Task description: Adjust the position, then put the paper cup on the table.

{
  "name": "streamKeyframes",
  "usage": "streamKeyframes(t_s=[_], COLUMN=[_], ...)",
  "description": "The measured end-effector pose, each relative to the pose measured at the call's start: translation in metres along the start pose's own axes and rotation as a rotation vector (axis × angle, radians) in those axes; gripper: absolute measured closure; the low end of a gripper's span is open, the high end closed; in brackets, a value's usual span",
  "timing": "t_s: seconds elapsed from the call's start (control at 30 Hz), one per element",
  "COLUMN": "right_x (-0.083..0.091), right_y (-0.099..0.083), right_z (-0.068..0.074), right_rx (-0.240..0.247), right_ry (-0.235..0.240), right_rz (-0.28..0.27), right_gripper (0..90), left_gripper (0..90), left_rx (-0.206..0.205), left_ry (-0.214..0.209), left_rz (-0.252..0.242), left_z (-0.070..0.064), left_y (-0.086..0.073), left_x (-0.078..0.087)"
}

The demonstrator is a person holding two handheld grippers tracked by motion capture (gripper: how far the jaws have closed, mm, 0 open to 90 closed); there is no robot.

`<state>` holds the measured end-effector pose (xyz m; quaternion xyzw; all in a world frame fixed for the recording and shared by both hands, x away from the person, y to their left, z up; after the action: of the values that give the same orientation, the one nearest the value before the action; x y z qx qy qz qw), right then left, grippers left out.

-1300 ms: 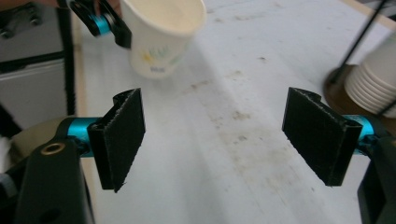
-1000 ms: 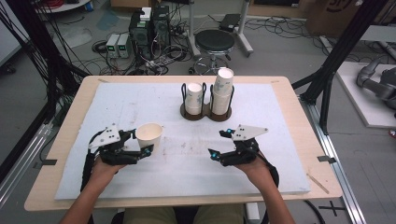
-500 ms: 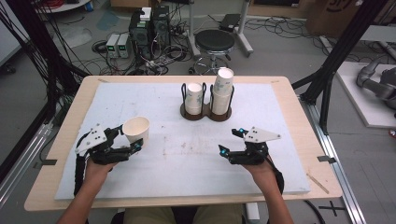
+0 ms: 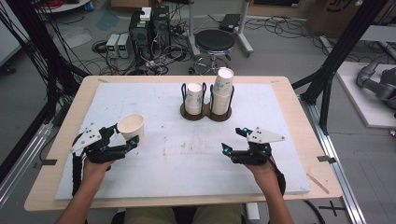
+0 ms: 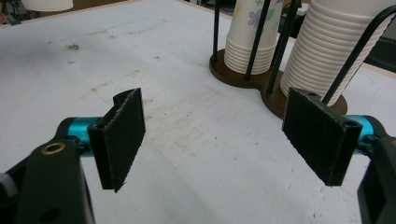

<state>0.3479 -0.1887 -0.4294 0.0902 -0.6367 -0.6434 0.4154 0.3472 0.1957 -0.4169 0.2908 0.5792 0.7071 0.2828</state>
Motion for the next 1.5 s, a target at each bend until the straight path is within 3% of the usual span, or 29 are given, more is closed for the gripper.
streamKeyframes(t_s=[0.17, 0.47, 0.73, 1.0, 1.23, 1.5], right_x=[0.003, 0.005, 0.01, 0.011, 0.008, 0.007], right_y=[0.0, -0.002, -0.006, -0.005, -0.004, -0.003], right_z=[-0.002, -0.001, -0.003, -0.001, 0.001, 0.0], right_rx=[0.0, 0.011, 0.009, 0.014, 0.016, 0.017], right_ry=[-0.012, -0.012, -0.019, -0.019, -0.011, -0.008], right_rz=[-0.006, -0.002, -0.005, -0.003, 0.001, -0.003], right_gripper=[22.0, 22.0, 22.0, 22.1, 22.1, 22.1], left_gripper=[30.7, 31.3, 31.6, 32.4, 33.3, 33.6], left_rx=[0.003, -0.033, 0.006, 0.044, 0.005, 0.019], left_ry=[0.014, 0.035, 0.03, 0.052, 0.064, 0.078], left_rz=[-0.001, 0.022, 0.05, 0.21, 0.37, 0.43], left_z=[0.004, 0.011, 0.02, 0.026, 0.022, 0.016], left_y=[-0.003, -0.013, -0.025, -0.048, -0.062, -0.064], left_x=[-0.002, -0.009, -0.019, -0.027, -0.029, -0.017])
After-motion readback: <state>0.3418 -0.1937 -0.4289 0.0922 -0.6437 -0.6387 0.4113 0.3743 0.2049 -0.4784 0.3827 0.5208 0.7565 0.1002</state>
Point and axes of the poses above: each handheld gripper's, and its own axes: x roughly backward along the jaws, y roughly out of its top, z roughly to its left, the point moved 7 cm from there along -x, roughly forward along the jaws, and after that the axes turned 13 degrees about -x, right-handed, at the moved point
